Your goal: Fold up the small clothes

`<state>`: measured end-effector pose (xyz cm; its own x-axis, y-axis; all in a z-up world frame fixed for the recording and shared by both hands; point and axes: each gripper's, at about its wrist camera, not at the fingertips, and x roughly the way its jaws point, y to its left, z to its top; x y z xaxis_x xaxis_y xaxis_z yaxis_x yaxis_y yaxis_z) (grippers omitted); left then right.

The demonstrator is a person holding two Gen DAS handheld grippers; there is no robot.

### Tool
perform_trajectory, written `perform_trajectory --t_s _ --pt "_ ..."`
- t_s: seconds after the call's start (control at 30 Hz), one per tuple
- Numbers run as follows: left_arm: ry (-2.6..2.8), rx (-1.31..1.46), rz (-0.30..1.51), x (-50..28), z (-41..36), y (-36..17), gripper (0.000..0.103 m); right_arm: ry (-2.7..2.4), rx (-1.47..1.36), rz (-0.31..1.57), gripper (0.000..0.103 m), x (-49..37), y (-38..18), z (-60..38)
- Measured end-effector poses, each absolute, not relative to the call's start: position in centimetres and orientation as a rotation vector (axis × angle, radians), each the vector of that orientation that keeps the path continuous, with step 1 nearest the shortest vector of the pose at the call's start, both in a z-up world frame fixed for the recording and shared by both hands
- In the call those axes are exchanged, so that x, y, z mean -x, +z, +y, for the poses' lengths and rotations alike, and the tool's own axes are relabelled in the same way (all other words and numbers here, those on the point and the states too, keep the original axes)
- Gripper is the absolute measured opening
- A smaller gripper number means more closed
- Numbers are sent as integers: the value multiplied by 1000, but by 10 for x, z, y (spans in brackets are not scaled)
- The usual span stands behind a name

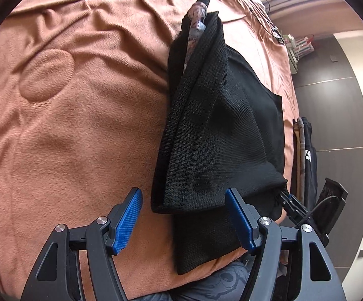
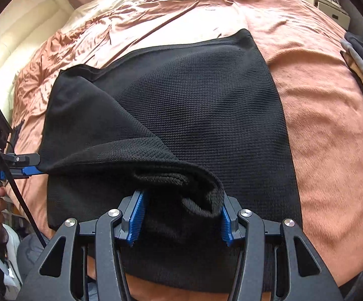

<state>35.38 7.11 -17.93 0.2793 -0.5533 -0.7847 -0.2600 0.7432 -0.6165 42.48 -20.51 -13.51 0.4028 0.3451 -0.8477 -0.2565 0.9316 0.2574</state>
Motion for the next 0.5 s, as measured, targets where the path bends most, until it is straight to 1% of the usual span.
perform_trajectory --t_s 0.03,0.07,0.1,0.13,0.17,0.2,0.23,0.3,0.5 --pt "-221 760 1311 -354 70 -181 69 381 -90 1091 30 -425 -136 -206" --pt "-222 762 1315 -355 69 -182 63 377 -93 1089 24 -424 -136 -207" --pt "-228 767 1318 -355 68 -183 46 371 -97 1088 12 -423 -136 -210" --pt "-230 769 1324 -356 67 -182 37 375 -106 1084 9 -421 -136 -212" --pt "-234 775 1324 -356 67 -181 25 382 -122 1072 8 -418 -133 -216" --pt "-240 781 1311 -356 67 -177 19 387 -131 1060 7 -414 -130 -219" --pt "-242 776 1296 -356 67 -173 15 392 -140 1046 7 -410 -126 -222" --pt "-251 767 1251 -356 67 -159 13 400 -165 1022 7 -403 -120 -229" --pt "-314 761 1158 -367 60 -120 12 390 -246 989 6 -379 -117 -255"
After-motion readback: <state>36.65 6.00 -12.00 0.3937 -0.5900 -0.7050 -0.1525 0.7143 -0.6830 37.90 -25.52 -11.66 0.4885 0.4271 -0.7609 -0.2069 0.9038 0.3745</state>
